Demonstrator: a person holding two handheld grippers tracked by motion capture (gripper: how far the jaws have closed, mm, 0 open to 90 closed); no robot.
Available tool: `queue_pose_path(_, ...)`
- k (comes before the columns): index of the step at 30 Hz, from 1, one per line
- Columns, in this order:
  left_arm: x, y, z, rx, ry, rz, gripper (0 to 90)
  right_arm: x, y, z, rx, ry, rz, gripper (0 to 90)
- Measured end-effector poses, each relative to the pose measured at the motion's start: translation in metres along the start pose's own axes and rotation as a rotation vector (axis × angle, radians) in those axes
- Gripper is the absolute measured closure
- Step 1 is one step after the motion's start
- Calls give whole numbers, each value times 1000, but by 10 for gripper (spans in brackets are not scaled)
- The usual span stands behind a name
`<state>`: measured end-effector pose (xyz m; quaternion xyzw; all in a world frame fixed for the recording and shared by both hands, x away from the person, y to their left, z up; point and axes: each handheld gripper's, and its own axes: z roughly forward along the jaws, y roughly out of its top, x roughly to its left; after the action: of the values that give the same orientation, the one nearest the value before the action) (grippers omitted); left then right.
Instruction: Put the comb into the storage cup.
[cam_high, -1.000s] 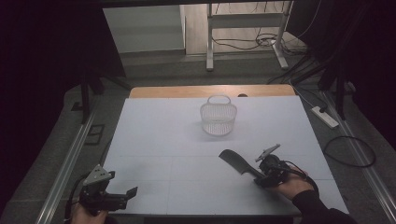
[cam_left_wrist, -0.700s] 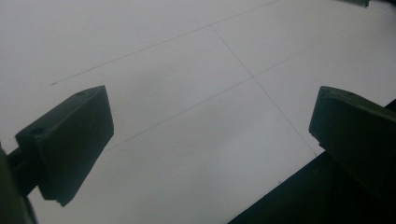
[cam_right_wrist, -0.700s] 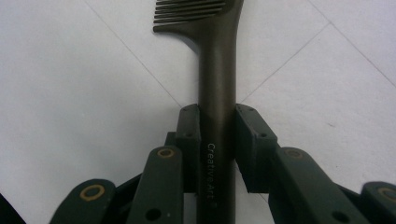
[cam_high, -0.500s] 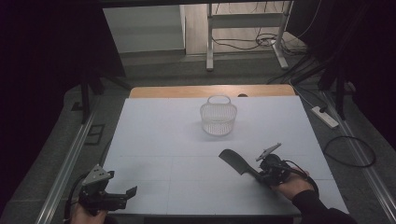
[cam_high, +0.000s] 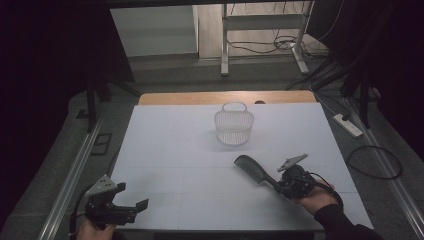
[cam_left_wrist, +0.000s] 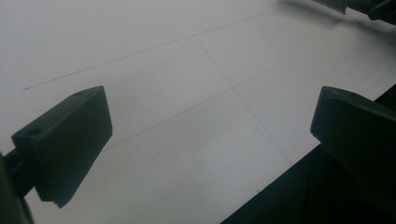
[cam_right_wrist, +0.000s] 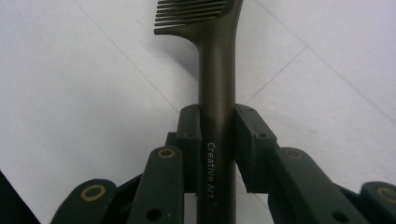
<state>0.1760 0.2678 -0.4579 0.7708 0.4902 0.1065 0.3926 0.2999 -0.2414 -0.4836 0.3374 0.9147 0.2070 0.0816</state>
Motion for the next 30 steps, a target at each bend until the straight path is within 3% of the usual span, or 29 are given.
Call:
queue_pose_path(14,0,16,11,-13,-122,39,0,9,-4,-16,-108,-11,-50,721)
queue_pose_path(18,2,24,14,-39,-156,41,0,10,-5,-20,-128,-6,-60,721)
queue_pose_path(30,-5,52,25,-43,-181,78,0,17,-5,-29,-191,-15,-76,721)
